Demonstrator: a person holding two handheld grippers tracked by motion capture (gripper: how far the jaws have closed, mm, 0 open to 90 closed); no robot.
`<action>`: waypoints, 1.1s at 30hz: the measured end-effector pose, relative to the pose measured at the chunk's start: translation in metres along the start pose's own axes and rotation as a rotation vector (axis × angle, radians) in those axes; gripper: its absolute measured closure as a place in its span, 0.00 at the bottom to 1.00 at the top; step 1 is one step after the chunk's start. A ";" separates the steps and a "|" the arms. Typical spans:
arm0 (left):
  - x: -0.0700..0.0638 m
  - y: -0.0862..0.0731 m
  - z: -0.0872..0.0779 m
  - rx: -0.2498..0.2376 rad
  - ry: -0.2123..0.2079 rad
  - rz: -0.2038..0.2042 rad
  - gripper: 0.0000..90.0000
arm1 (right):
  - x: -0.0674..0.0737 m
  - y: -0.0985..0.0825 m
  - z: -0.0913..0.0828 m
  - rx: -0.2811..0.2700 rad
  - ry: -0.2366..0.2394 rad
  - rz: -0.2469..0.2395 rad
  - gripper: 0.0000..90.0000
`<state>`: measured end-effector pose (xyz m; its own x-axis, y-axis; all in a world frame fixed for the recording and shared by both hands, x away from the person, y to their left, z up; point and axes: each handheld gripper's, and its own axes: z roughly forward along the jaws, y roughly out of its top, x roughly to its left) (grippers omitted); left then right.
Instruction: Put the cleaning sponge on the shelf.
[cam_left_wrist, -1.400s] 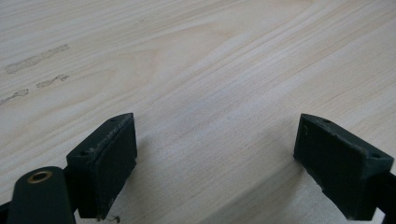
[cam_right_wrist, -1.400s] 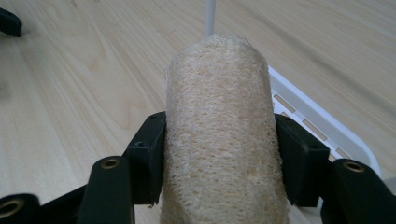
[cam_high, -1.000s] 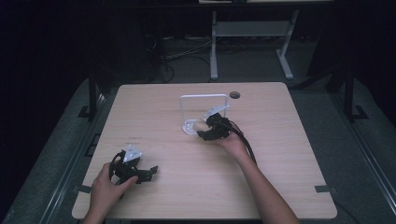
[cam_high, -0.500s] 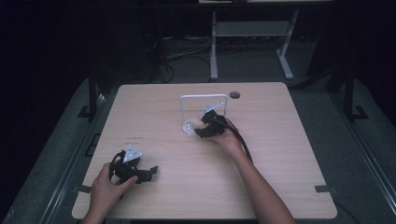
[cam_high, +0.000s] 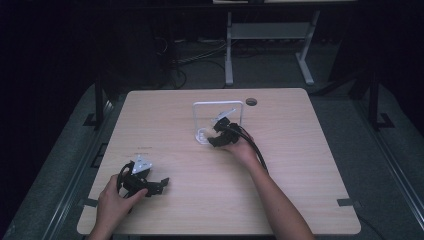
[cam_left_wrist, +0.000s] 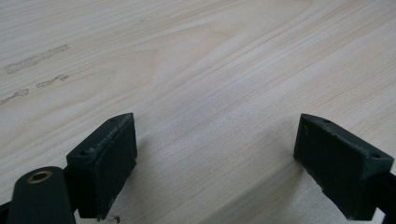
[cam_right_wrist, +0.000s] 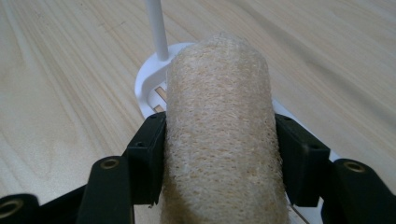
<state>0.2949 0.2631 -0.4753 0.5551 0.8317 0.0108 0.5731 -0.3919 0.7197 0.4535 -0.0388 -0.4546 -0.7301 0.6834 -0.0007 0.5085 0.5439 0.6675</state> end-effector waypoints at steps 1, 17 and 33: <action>0.000 0.000 0.000 0.000 0.000 0.000 0.14 | 0.000 0.000 0.001 0.001 0.001 0.002 0.45; 0.000 0.000 0.000 0.000 0.000 0.000 0.14 | -0.001 -0.001 0.002 0.013 0.001 0.014 0.39; 0.000 0.000 0.000 0.004 0.001 0.005 0.14 | 0.010 0.004 -0.046 -0.071 0.014 -0.010 0.41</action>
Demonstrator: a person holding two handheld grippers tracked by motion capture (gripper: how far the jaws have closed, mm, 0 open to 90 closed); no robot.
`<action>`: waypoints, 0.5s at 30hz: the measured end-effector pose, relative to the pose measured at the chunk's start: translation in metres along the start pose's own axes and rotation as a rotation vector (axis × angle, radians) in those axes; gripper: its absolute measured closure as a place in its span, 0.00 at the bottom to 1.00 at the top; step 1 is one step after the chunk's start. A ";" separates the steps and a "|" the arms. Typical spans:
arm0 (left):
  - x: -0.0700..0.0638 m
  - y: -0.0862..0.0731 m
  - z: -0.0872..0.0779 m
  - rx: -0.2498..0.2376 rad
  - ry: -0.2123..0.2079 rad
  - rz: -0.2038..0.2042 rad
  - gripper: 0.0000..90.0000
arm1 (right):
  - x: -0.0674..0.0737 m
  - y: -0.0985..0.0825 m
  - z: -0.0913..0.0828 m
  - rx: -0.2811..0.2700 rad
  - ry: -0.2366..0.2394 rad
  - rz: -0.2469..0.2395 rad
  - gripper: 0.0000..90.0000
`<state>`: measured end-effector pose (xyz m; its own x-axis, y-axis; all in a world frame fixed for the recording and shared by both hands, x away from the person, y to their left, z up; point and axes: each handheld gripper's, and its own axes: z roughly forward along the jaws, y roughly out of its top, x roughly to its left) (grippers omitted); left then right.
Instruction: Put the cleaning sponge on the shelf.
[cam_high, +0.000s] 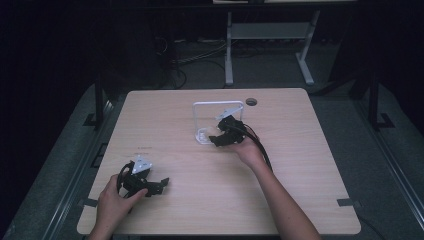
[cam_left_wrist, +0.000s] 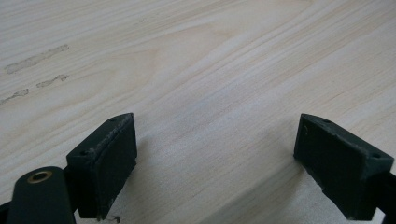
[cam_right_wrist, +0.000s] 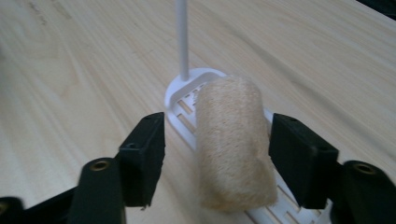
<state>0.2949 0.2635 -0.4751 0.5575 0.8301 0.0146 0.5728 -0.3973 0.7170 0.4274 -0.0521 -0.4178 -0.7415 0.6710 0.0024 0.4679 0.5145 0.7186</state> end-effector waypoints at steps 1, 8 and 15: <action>0.000 0.000 0.000 -0.003 0.000 -0.003 0.14 | 0.002 -0.001 -0.003 -0.003 0.002 0.000 0.43; 0.000 0.000 0.000 -0.005 -0.001 -0.005 0.14 | 0.012 -0.011 -0.013 -0.018 0.025 -0.013 0.64; 0.000 0.000 0.000 -0.007 -0.001 -0.005 0.14 | 0.019 -0.019 -0.014 -0.012 0.055 -0.009 0.97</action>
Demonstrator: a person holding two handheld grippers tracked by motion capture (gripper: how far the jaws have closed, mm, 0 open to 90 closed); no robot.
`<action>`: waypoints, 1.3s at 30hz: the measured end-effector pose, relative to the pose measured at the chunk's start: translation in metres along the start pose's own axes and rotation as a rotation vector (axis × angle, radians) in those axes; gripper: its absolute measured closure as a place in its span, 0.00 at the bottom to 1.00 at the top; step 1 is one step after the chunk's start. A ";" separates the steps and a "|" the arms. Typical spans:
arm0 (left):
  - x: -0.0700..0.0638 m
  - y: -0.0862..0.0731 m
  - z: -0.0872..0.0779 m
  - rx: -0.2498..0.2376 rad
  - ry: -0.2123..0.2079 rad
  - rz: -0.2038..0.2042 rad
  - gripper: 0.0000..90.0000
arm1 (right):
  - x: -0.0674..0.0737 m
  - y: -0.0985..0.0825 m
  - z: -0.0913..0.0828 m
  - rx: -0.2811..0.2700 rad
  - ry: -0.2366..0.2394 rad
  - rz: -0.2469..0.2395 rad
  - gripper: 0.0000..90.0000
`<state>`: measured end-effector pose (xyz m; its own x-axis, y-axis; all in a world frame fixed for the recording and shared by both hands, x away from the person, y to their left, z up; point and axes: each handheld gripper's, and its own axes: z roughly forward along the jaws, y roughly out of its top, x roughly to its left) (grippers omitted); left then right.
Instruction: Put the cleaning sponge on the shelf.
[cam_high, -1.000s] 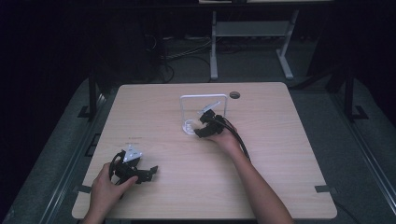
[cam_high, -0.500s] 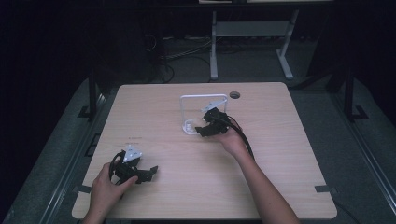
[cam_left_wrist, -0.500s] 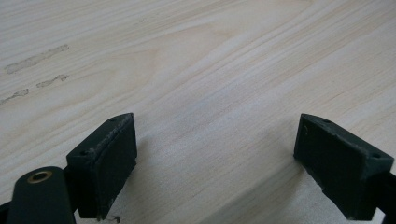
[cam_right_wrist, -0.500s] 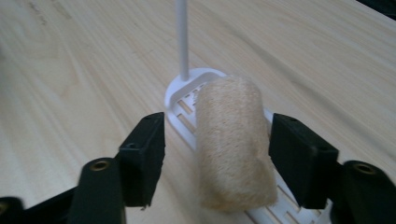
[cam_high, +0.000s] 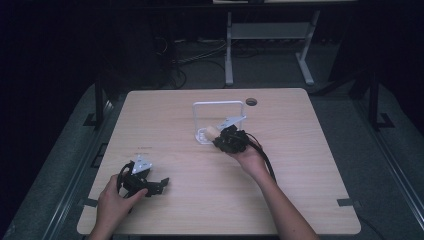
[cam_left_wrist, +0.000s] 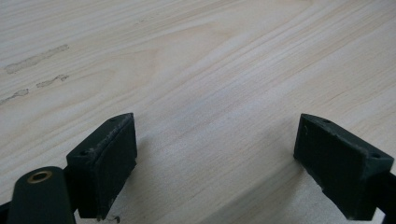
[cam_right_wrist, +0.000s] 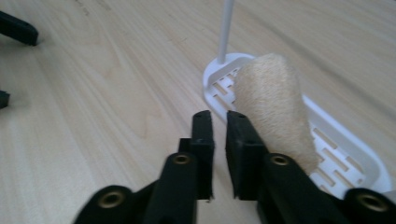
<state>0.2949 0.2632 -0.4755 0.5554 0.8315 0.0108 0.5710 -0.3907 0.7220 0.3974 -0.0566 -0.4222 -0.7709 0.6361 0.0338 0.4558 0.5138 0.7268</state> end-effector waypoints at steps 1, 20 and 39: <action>0.000 0.000 0.000 0.000 0.000 0.000 0.14 | 0.001 -0.001 0.001 0.002 0.005 -0.003 0.99; 0.000 0.000 0.000 0.002 0.000 0.002 0.14 | -0.005 -0.021 0.023 0.062 0.008 0.024 1.00; 0.000 0.000 0.000 -0.002 0.000 -0.002 0.14 | -0.024 -0.025 0.019 0.069 -0.060 0.043 1.00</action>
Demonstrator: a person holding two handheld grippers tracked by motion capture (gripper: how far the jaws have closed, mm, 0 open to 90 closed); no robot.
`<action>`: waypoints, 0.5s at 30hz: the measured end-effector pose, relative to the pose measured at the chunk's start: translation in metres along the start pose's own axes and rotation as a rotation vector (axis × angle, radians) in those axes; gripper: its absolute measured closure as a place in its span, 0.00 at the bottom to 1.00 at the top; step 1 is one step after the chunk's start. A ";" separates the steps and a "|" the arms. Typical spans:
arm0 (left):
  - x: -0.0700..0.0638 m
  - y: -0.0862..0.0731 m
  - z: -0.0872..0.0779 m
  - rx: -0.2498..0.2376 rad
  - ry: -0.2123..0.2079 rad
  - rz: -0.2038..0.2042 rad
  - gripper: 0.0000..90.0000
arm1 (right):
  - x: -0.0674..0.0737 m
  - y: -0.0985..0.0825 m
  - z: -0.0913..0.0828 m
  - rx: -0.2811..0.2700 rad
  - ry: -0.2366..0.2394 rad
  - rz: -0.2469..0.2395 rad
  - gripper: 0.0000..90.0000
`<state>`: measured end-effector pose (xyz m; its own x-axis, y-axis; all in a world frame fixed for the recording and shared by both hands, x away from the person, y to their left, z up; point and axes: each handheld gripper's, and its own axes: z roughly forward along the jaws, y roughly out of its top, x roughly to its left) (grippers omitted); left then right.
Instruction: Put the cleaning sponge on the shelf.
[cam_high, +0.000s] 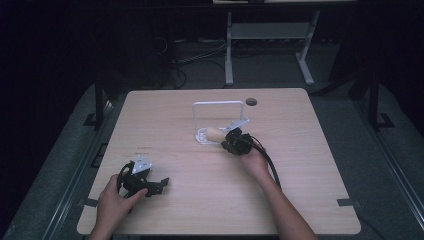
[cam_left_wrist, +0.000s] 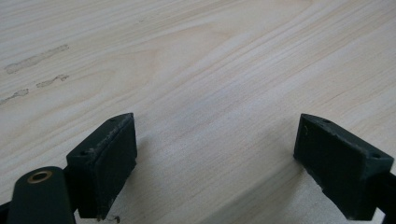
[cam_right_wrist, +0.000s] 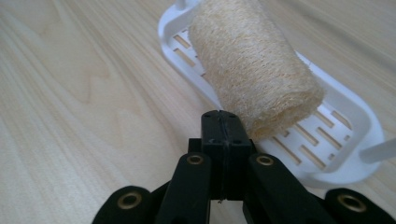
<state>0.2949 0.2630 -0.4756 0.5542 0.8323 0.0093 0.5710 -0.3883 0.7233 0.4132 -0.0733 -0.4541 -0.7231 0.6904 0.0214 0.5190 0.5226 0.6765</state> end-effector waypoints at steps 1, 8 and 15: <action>0.000 0.000 0.000 0.002 0.000 0.001 0.14 | -0.001 0.000 0.000 0.000 -0.003 0.005 0.99; 0.000 0.000 0.000 0.002 0.000 0.001 0.14 | -0.009 0.000 -0.001 -0.001 -0.030 0.016 0.99; 0.000 0.000 0.000 0.002 0.000 0.001 0.14 | -0.015 -0.001 -0.001 -0.001 -0.055 0.025 1.00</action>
<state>0.2949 0.2631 -0.4755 0.5550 0.8318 0.0098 0.5717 -0.3900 0.7218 0.4230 -0.0849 -0.4547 -0.6836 0.7298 -0.0024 0.5361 0.5044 0.6770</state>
